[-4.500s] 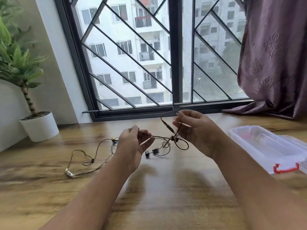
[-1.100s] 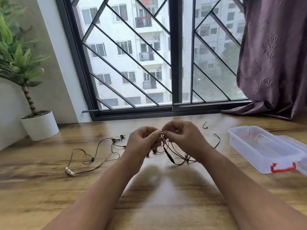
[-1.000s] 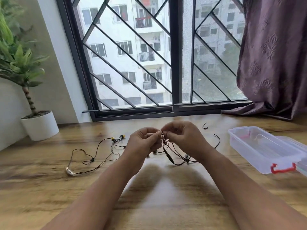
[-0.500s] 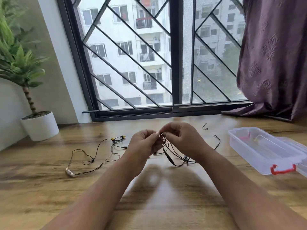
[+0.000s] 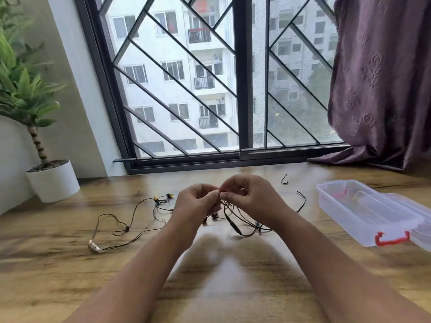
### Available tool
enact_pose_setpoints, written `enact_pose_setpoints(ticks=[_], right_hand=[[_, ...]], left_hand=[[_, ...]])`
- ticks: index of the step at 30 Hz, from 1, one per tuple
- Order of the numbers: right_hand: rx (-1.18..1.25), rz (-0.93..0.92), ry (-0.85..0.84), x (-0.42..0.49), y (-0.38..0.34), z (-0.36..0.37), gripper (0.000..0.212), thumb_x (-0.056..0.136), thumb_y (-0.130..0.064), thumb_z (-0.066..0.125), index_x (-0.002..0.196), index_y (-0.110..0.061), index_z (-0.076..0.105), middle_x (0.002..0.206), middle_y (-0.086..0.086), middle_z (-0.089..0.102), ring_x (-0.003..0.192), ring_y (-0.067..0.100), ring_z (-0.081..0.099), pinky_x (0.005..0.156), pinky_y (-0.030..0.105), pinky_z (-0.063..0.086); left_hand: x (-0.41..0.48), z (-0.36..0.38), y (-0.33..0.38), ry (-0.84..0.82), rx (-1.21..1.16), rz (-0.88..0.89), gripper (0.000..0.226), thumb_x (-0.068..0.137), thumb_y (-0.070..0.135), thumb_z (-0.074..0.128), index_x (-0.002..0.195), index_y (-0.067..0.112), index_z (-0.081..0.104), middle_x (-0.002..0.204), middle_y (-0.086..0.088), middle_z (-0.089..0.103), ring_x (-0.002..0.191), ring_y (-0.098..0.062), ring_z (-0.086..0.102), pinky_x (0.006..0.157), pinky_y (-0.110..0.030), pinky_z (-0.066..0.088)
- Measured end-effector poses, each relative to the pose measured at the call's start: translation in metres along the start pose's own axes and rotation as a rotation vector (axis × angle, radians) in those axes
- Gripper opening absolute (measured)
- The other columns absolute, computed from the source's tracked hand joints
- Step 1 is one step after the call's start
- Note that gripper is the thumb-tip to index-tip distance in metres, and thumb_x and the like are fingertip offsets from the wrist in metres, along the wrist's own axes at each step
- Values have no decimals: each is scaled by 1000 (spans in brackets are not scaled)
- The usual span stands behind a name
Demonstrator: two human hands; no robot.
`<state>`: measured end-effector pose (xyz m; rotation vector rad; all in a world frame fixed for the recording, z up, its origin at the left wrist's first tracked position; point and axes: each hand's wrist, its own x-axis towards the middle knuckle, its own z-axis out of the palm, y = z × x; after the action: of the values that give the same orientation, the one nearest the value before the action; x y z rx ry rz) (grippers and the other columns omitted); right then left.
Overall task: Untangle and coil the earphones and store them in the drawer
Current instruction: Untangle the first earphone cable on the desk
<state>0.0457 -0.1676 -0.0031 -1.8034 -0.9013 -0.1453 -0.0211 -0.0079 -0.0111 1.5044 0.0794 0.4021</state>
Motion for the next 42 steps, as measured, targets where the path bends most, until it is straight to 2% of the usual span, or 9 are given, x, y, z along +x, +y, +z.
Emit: enact_pose_setpoints(ticks=[4,8,12,16,21,26,30,37,42], right_hand=[[-57,4,47,1,1,-1,8,87,-17,77,83,-24,76,74,-17,74,70,-5,67,68,10,47],[49,128,103,2,1,4,5,92,-18,72,88,-21,72,81,-5,74,80,11,70,78,34,58],[108,156,98,2,-1,6,6,92,-16,73,97,-19,73,84,-3,75,82,17,71,78,36,59],[48,119,44,1,-5,7,11,93,-10,70,93,-20,75,84,-6,75,74,3,67,80,29,55],[128,165,10,-1,-13,7,14,99,-15,63,92,-26,69,93,-7,72,91,19,70,83,34,56],[319,373,-53,-2,-16,3,9,101,-17,56,100,-16,65,96,-1,71,86,11,66,70,23,51],[226,450,-118,-4,-11,-4,20,97,-33,63,89,-19,75,93,-4,78,86,7,66,70,23,49],[200,230,-59,-3,-6,-1,19,84,-33,81,102,-28,75,96,-8,75,81,2,68,72,21,51],[137,200,-181,-5,-13,3,9,92,-26,72,85,-23,76,69,-16,70,66,-5,59,65,16,45]], left_hand=[[-2,2,2,28,95,-15,11,92,5,65,97,-4,68,72,-9,66,61,-17,62,59,-29,48],[-4,5,2,5,215,2,5,87,-1,62,84,-3,66,65,-12,61,57,-22,56,44,-19,41],[-4,7,1,38,222,-34,9,89,6,57,81,5,61,66,-9,61,54,-16,57,43,-17,43],[0,10,1,76,89,-138,15,95,12,45,83,7,54,70,-6,57,53,-16,60,49,-26,51],[3,10,4,133,-24,-222,27,94,14,40,72,8,53,58,-5,54,51,-21,57,49,-27,51],[-1,4,3,186,154,2,17,94,11,54,78,11,58,67,-4,59,59,-16,56,58,-31,47],[-5,3,9,142,93,148,9,96,15,61,89,13,65,79,-3,66,75,-14,61,68,-29,49],[-5,1,12,85,51,219,5,93,17,69,95,13,71,62,3,56,61,-14,50,63,-27,46],[-1,-3,13,155,78,241,3,89,23,74,90,21,76,66,-1,54,61,-17,42,57,-29,40]])
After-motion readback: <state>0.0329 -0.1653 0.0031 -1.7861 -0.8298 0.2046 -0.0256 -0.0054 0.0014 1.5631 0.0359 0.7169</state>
